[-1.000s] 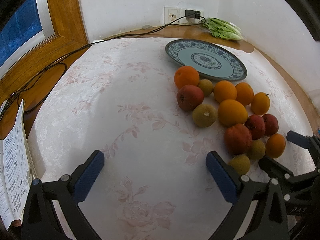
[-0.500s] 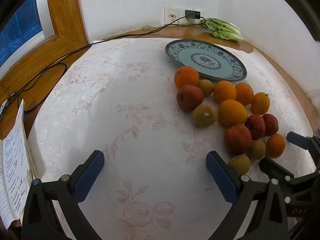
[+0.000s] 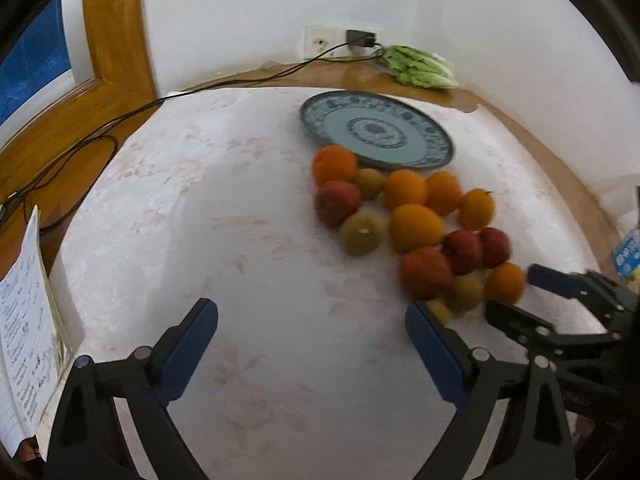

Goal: Organize fruits
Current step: 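Grasp the large orange with the right tool while the left tool grasps a small yellow-green fruit, then lift and carry the orange with the right tool while the left tool carries the small fruit toward the plate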

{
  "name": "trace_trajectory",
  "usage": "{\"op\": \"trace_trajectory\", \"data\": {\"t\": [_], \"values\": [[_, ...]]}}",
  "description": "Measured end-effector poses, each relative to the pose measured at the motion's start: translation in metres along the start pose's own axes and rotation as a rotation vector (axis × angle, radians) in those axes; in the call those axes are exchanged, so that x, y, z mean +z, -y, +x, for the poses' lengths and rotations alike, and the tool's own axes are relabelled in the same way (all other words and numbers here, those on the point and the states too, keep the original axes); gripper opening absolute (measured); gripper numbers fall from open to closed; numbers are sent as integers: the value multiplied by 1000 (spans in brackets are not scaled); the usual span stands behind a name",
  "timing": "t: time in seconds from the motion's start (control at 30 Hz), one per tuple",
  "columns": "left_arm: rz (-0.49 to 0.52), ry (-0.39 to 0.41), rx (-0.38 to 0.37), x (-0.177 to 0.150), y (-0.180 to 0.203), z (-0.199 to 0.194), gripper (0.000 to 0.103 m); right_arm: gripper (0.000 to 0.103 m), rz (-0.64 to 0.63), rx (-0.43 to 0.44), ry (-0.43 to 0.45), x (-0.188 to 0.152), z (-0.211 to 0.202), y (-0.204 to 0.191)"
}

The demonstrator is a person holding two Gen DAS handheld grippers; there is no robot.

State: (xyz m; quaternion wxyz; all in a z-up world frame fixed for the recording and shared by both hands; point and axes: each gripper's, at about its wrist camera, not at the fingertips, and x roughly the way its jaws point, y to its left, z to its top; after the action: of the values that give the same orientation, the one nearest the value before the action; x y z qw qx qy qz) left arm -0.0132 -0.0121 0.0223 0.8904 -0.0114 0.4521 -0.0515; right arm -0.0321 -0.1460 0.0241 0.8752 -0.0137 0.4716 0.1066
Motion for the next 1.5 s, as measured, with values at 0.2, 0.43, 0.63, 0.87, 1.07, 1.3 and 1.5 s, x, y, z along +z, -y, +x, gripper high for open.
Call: {"op": "trace_trajectory", "data": {"t": [0.2,0.43,0.63,0.87,1.07,1.3,1.5], "values": [[17,4,-56,-2,11,-10,93,52,-18,42,4,3,0,-2],[44,-20,-70,-6,23,-4,83,36,-48,68,7,1,-3,-4],[59,-42,-84,-9,32,5,71,36,-26,79,1,2,-3,4],[77,-29,-88,-10,39,7,57,36,-10,88,-3,1,-4,5],[79,-23,-93,-10,40,7,40,36,-9,81,-7,1,-5,3],[67,-26,-121,-9,38,7,23,36,-9,76,-15,1,-5,3],[60,-23,-134,-9,36,4,23,36,-9,75,-17,1,-5,2]]}}
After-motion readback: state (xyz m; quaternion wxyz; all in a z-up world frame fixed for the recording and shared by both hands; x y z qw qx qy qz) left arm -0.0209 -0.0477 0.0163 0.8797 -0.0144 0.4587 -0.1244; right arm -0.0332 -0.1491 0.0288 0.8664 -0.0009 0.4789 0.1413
